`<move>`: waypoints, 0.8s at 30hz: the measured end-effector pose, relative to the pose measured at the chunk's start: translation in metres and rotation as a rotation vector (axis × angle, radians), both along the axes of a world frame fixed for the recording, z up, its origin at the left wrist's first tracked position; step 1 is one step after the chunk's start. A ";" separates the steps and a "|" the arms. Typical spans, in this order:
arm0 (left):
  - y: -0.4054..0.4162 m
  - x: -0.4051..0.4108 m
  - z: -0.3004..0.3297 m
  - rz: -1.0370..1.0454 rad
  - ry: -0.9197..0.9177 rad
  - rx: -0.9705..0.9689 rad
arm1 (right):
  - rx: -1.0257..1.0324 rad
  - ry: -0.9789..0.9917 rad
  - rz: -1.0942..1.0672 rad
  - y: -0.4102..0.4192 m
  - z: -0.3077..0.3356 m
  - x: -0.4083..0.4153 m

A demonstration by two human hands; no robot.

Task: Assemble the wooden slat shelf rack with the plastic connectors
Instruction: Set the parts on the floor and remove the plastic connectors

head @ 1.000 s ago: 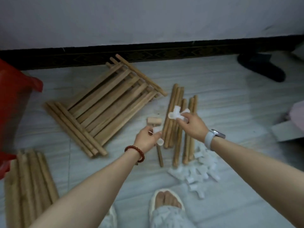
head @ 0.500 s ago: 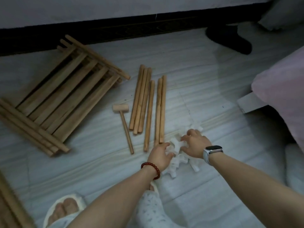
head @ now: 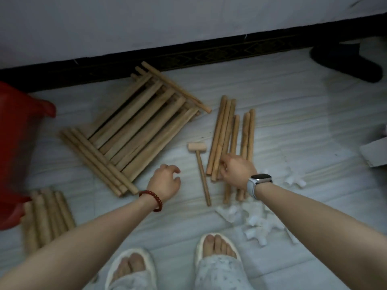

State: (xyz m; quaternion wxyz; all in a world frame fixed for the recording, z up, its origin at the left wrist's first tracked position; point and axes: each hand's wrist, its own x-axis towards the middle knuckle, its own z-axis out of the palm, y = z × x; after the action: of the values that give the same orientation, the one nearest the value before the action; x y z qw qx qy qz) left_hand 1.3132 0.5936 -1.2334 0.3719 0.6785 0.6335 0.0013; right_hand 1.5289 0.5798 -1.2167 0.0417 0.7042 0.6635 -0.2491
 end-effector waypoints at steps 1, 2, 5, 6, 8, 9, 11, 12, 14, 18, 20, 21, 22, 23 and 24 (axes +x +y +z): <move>0.005 -0.021 0.001 0.075 0.036 -0.021 | -0.052 0.046 0.027 0.010 -0.002 -0.017; 0.008 -0.037 0.001 0.150 0.065 -0.050 | -0.096 0.081 0.033 0.017 -0.005 -0.030; 0.014 -0.078 0.004 0.403 0.107 -0.085 | -0.194 0.223 -0.063 0.041 -0.017 -0.076; 0.013 -0.087 0.003 0.481 0.111 -0.089 | -0.227 0.287 -0.137 0.048 -0.022 -0.088; 0.010 -0.105 0.001 0.575 0.135 -0.100 | -0.318 0.495 -0.371 0.064 -0.034 -0.118; 0.007 -0.110 -0.002 0.574 0.129 -0.104 | -0.366 0.645 -0.530 0.069 -0.035 -0.131; 0.002 -0.124 -0.011 0.543 0.068 -0.098 | -0.406 0.888 -0.789 0.082 -0.034 -0.162; 0.001 -0.130 -0.016 0.528 0.040 -0.073 | -0.399 0.956 -0.876 0.086 -0.033 -0.174; 0.000 -0.137 -0.022 0.520 0.029 -0.022 | -0.408 1.070 -1.002 0.090 -0.033 -0.190; -0.001 -0.132 -0.020 0.598 -0.007 -0.003 | -0.417 1.189 -1.088 0.092 -0.030 -0.194; 0.003 -0.128 -0.013 0.688 -0.009 0.053 | -0.350 1.251 -1.089 0.095 -0.026 -0.195; 0.005 -0.127 -0.009 0.724 -0.015 0.090 | -0.316 1.273 -1.069 0.096 -0.022 -0.196; 0.007 -0.127 -0.005 0.762 -0.058 0.119 | -0.288 1.292 -1.040 0.098 -0.016 -0.197; 0.009 -0.126 0.002 0.809 -0.144 0.129 | -0.262 1.307 -1.012 0.099 -0.009 -0.197; 0.011 -0.125 0.009 0.867 -0.258 0.129 | -0.239 1.318 -0.992 0.101 -0.001 -0.196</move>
State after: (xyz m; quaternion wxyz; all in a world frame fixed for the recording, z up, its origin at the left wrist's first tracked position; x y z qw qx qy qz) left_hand 1.1880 0.6050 -1.2245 0.3698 0.3666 0.8062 0.2809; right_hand 1.3328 0.6804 -1.2176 -0.3955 0.6155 0.1340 -0.6684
